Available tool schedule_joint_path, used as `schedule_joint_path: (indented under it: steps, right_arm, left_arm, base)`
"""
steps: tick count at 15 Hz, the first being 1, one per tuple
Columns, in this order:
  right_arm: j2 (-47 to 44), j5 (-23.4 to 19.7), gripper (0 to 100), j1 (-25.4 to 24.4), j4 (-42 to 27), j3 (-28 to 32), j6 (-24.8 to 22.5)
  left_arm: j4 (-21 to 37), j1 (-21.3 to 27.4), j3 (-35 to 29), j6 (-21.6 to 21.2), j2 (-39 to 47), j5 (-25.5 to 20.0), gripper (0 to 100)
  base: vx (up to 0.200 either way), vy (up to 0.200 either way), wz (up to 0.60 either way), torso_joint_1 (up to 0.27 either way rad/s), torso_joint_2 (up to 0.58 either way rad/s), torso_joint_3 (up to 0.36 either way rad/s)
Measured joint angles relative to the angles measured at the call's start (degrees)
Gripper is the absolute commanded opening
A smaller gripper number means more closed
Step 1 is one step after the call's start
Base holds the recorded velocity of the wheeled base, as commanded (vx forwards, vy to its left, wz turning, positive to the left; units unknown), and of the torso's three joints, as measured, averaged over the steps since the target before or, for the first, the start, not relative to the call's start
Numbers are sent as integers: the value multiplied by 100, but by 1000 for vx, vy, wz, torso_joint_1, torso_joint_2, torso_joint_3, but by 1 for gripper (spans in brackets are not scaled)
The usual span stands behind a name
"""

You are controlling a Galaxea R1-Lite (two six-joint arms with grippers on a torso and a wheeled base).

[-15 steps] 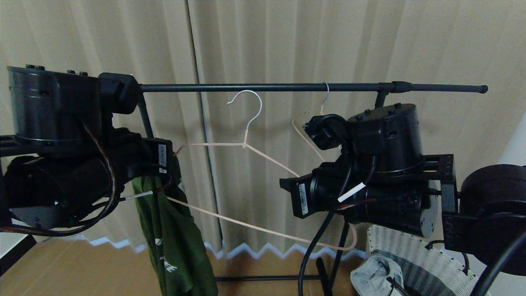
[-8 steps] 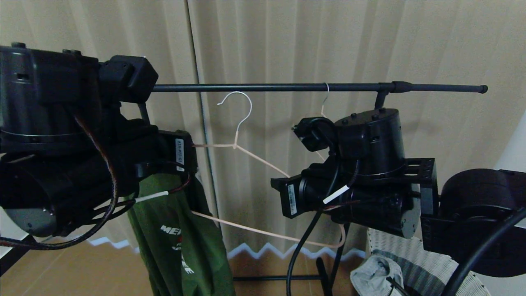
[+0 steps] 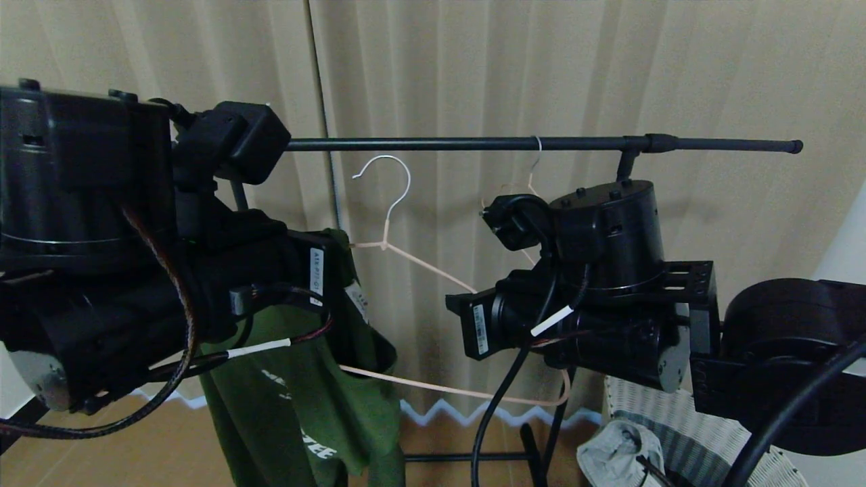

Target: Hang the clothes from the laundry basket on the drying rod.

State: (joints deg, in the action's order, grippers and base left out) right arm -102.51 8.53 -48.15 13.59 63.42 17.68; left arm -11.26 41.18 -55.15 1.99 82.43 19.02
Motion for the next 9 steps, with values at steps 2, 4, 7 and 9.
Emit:
schedule_joint_path:
  steps: [2, 4, 7, 9]
  right_arm:
    - [11, 2, 0, 0, -2, -13, 5]
    - [30, 2, 0, 4, 195, -41, -16]
    - [41, 2, 0, 4, 480, -101, -63]
    - [45, 6, 0, 2, 547, -116, -68]
  left_arm:
    - [-1, 2, 113, -7, -51, -397, 0]
    - [-12, 0, 217, -32, -116, -655, 0]
    - [-110, 5, 289, -33, -154, -690, 0]
    - [-239, 5, 322, -33, -162, -745, 0]
  base:
    - [0, 0, 0, 0, 0, 0]
    - [0, 0, 0, 0, 0, 0]
    - [0, 0, 0, 0, 0, 0]
    - [0, 0, 0, 0, 0, 0]
